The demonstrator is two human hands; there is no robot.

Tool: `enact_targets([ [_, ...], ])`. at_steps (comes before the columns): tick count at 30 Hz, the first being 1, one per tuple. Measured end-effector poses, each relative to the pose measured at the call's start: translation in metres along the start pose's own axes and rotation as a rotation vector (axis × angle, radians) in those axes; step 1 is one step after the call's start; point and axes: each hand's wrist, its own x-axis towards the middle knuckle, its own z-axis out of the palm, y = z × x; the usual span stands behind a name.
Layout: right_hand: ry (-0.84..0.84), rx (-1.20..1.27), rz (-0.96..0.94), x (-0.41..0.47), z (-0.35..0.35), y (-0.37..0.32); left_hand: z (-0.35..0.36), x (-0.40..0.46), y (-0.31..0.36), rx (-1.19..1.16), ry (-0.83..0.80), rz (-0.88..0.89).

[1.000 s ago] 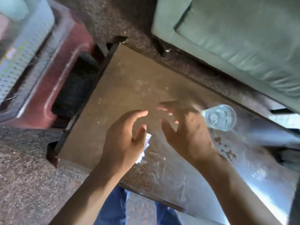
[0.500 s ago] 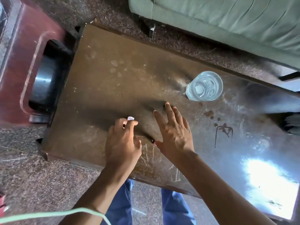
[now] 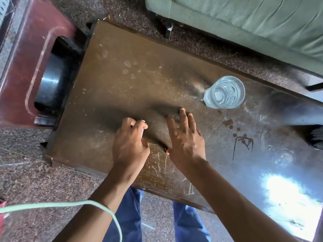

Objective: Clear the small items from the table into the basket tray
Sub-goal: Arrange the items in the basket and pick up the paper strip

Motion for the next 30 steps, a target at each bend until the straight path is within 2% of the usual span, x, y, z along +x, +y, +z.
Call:
enact_targets([
  [7, -0.036, -0.064, 0.004, 0.002, -0.005, -0.002, -0.003, 0.013, -0.004, -0.137, 0.064, -0.007],
  [13, -0.026, 0.021, -0.022, 0.006, -0.033, -0.009, -0.016, 0.027, -0.013, -0.593, 0.034, -0.274],
  [17, 0.048, 0.247, -0.102, 0.014, -0.069, -0.028, -0.042, 0.036, -0.016, -0.907, 0.049, -0.387],
  [21, 0.131, 0.591, -0.104, 0.029, -0.108, -0.064, -0.086, 0.052, -0.022, -1.127, 0.083, -0.37],
  [25, 0.076, 0.981, -0.052, 0.046, -0.152, -0.113, -0.141, 0.068, -0.033, -1.241, 0.149, -0.264],
  [30, -0.107, 1.19, -0.155, 0.063, -0.199, -0.173, -0.202, 0.088, -0.052, -1.352, 0.28, -0.153],
])
